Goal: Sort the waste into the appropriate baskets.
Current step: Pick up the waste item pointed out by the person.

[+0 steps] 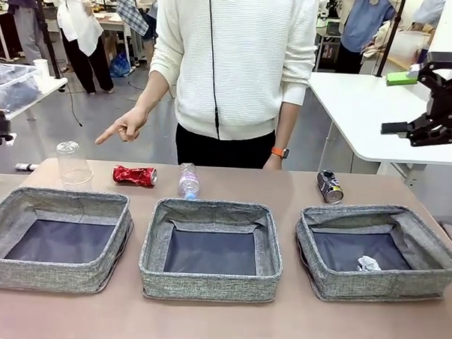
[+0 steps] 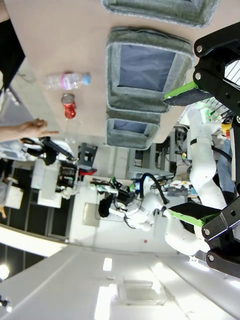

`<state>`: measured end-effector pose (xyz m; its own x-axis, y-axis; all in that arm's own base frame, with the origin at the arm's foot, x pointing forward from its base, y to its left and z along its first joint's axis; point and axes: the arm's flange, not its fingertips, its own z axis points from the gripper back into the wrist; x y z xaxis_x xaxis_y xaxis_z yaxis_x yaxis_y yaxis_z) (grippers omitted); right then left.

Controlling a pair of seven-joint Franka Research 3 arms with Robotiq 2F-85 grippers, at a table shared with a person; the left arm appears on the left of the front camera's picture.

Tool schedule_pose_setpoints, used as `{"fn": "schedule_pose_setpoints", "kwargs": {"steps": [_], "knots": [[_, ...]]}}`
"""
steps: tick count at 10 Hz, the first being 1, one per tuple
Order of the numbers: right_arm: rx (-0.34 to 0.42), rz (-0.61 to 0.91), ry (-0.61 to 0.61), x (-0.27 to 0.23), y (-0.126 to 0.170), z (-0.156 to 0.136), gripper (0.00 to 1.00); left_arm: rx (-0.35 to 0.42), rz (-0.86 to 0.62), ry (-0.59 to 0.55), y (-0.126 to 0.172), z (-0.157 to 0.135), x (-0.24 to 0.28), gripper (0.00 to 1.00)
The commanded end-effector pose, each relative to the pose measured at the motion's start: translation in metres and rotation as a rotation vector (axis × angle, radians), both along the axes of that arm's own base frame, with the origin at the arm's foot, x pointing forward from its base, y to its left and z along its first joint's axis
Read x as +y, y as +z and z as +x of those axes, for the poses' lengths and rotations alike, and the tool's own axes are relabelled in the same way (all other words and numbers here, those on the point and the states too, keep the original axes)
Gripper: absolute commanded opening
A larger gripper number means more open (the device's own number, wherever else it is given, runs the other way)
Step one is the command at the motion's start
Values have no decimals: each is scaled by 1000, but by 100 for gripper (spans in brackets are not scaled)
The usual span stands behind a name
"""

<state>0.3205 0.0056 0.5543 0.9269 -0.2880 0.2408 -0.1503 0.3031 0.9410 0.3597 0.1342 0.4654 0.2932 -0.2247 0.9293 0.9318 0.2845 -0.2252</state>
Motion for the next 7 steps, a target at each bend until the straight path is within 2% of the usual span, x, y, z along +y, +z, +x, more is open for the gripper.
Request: {"fn": "schedule_pose_setpoints", "kwargs": {"steps": [1,2,3,4,5,7], "knots": [[23,1,-4,1,6,0,100,-254,257,-369,-44,48,44,100],[23,1,-4,1,6,0,100,-317,351,-353,-63,62,57,100],[23,1,-4,1,6,0,100,-453,427,-291,-79,75,67,100],[23,1,-4,1,6,0,100,-473,498,-101,-85,88,71,100],[23,1,-4,1,6,0,100,-195,325,-324,-72,64,47,100],[23,1,-4,1,6,0,100,-195,325,-324,-72,64,47,100]]}}
